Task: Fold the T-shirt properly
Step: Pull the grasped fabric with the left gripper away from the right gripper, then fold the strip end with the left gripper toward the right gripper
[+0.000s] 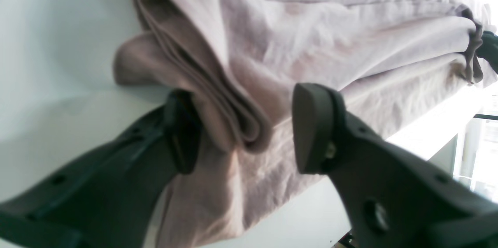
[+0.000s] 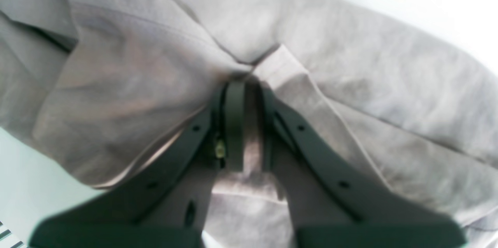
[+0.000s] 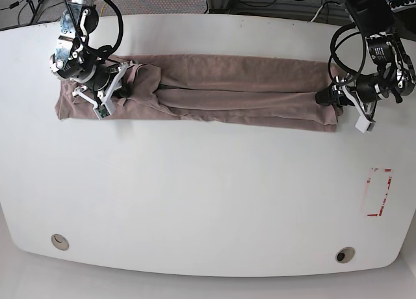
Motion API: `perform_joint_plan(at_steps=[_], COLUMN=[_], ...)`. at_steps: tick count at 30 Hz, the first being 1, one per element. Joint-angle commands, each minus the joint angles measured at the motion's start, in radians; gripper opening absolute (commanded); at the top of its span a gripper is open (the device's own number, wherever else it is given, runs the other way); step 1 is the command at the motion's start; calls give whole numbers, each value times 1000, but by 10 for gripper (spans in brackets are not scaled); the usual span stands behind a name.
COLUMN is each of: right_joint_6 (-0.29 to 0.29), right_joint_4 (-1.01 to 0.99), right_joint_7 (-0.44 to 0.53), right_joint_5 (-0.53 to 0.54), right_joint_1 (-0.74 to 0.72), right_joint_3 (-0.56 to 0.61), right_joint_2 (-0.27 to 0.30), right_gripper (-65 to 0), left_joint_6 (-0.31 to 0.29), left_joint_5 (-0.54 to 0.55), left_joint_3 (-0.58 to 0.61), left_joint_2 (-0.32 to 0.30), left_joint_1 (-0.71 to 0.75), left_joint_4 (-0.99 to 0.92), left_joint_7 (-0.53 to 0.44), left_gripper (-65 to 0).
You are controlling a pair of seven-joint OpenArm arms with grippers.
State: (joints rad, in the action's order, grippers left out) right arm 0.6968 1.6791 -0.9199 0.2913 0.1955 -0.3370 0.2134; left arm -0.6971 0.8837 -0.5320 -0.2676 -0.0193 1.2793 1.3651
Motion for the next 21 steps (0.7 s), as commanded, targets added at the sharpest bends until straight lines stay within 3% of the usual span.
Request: perform_joint_plan(at_steps=[1,5,9,11,15,21], right_joint_6=[1,1,1,1,1,1], right_joint_4=[13,13,13,13,13,13], right_joint_7=[6,6,6,6,6,6], right_joint_5=[3,3,3,4,4,4], right_joint_1=[-8,-8,-8,-8,-8,-8], right_joint_3=[-6,-6,-6,-6,-6,-6], right_joint_2=[11,11,11,11,11,11], right_gripper=[-599,-599,-599,-599,-599,-599], left_joint_6=[-1,-1,-1,-1,1,63], left_joint_5=[-4,-4,-10,-27,-67,-117], left_joint_3=[16,22,28,28,43,169], left_joint_2=[-11,-11,-11,-11,-11,-12], left_joint_1=[-9,-9,-9,-9,-1,45], left_joint_4=[10,10,15,32,132,351], left_joint_7=[14,10,7,-3,-63,-120], left_gripper=[-363,-436,-571,-600,-606,-608])
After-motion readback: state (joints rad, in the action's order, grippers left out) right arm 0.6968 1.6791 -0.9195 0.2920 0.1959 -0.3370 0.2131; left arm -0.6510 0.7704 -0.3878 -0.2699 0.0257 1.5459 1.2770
